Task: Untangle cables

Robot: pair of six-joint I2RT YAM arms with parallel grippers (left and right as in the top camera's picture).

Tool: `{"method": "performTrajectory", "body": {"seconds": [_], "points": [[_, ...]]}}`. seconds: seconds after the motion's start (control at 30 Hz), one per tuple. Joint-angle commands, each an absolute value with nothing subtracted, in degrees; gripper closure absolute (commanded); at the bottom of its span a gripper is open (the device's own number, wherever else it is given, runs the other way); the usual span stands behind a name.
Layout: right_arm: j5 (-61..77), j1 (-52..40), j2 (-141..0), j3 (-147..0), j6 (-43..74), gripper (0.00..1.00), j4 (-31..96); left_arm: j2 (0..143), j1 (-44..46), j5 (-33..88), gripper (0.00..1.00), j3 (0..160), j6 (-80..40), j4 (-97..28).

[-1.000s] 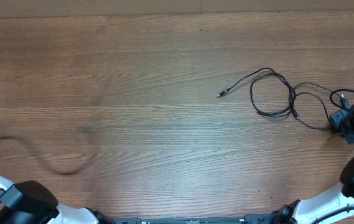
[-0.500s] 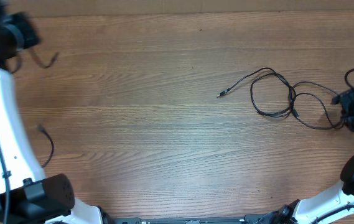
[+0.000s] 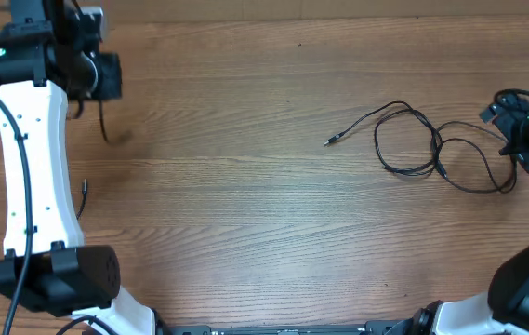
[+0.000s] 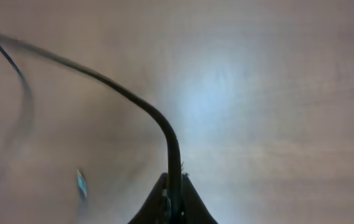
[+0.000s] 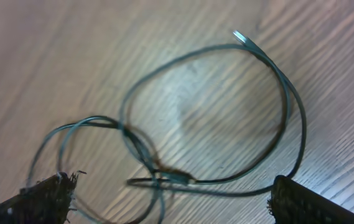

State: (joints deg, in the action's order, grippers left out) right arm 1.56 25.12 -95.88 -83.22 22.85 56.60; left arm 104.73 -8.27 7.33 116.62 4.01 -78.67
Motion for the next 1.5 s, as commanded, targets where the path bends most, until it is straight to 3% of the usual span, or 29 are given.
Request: {"method": "performTrajectory", "body": {"seconds": [0.0,0.13,0.3,0.7,1.03,1.27,1.33,1.47], "points": [[-0.8,23.42,-92.86,-84.84,22.65,0.0,56.47,106.39,-8.32,10.98,0.96,117.36,-2.5,-85.14],[-0.8,20.84,-91.94,-84.84,22.61,0.0,57.12,106.61,-8.34,8.99,0.96,116.27,-7.2,-90.76],[-0.8,18.11,-91.88,-84.84,22.61,0.0,58.04,106.59,-8.34,-10.0,0.96,113.36,-33.76,-96.82],[0.19,16.49,-91.88,-84.84,22.41,0.0,59.88,91.44,-12.49,-23.62,0.95,92.33,-49.3,-96.51],[3.11,13.17,-91.88,-84.84,22.17,0.0,59.75,83.13,-27.35,-14.9,0.96,70.5,-50.57,-75.79],[3.07,10.94,-91.88,-84.82,21.98,0.0,60.12,86.46,-29.56,-10.79,0.94,60.2,-45.58,-59.46],[3.07,10.59,-91.88,-84.82,21.96,0.0,60.49,87.64,-29.56,-10.44,0.86,59.92,-40.62,-55.9],[3.05,10.55,-91.88,-84.73,21.96,0.0,61.67,90.04,-29.56,-9.54,0.44,59.92,-31.88,-49.93]]}}
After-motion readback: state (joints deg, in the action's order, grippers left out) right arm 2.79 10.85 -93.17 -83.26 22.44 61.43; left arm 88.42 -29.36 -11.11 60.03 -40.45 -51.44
